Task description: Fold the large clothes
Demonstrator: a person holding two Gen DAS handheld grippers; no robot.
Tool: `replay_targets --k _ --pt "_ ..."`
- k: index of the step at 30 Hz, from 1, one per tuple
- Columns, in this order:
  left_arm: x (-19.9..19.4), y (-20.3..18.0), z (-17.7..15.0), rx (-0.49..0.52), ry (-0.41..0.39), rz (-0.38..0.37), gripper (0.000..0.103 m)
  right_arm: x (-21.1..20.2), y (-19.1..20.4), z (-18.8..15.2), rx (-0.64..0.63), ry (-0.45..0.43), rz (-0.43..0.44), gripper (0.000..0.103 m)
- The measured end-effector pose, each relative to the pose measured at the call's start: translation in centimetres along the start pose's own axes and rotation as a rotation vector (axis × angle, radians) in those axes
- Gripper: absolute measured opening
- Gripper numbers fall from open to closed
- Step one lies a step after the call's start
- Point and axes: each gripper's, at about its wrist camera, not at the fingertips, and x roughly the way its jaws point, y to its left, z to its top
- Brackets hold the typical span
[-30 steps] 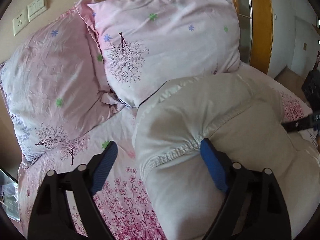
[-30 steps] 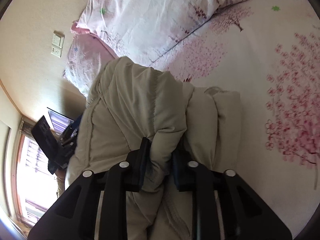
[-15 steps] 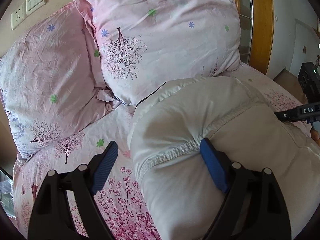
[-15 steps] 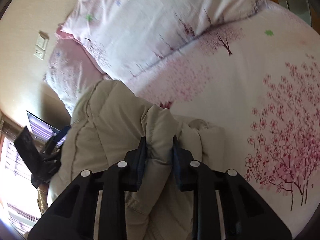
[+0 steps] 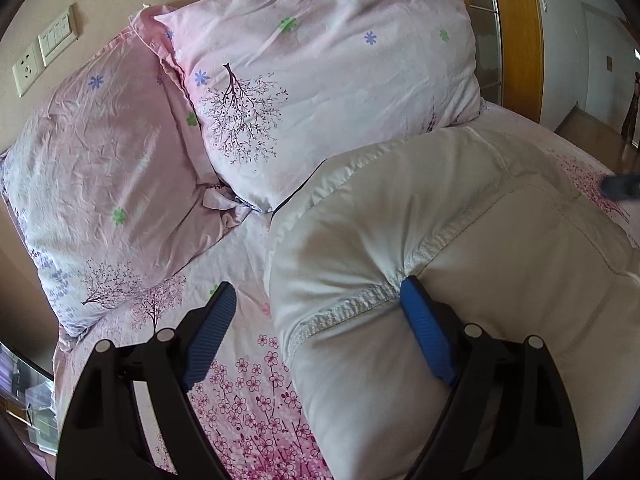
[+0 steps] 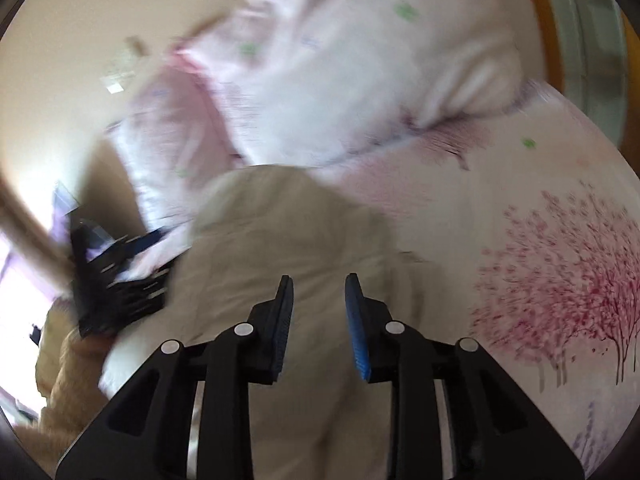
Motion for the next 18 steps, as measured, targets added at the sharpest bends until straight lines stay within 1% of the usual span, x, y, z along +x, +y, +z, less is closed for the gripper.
replay_targets --k 2,4,6,7,8,10,11,12,14,16,18 --pt "0.0 0.0 0.0 -0.008 -0.005 0.004 0.085 0.7 1.5 -1.3 -0.054 0.039 -0.019 0.028" --pt "-0.4 0.0 -0.2 -0.014 -0.029 0.018 0.085 2.4 1.6 -2.3 -0.067 0.094 -0.073 0.028" --pt "-1.4 0.3 -0.3 -0.031 -0.067 0.035 0.084 3.4 0.7 -2.9 -0.035 0.122 -0.056 0.026" --pt "-2.3 0.5 -0.5 -0.046 -0.09 0.029 0.084 3.6 0.3 -3.0 -0.023 0.126 -0.051 0.026" --pt "-3.2 0.8 -0.7 -0.061 -0.108 0.006 0.084 3.7 0.0 -3.0 -0.013 0.128 -0.048 0.026" --pt "-5.7 1.2 -1.7 -0.095 -0.162 -0.085 0.086 3.5 -0.3 -3.0 0.003 0.13 -0.035 0.026" --pt "-6.5 1.2 -2.1 -0.096 -0.177 -0.117 0.086 3.5 -0.4 -3.1 0.001 0.13 -0.032 0.026" --pt "-7.6 1.0 -2.8 -0.089 -0.197 -0.167 0.087 3.6 -0.5 -2.9 0.001 0.13 -0.03 0.026" --pt "-9.0 0.2 -3.8 -0.065 -0.218 -0.216 0.088 4.0 -0.4 -2.8 0.007 0.127 -0.023 0.026" --pt "-10.1 -0.9 -4.9 -0.021 -0.223 -0.26 0.088 3.8 -0.3 -2.9 0.01 0.122 -0.015 0.026" --pt "-10.3 -2.1 -5.7 0.024 -0.203 -0.269 0.088 3.7 -0.1 -3.2 0.011 0.115 -0.008 0.026"
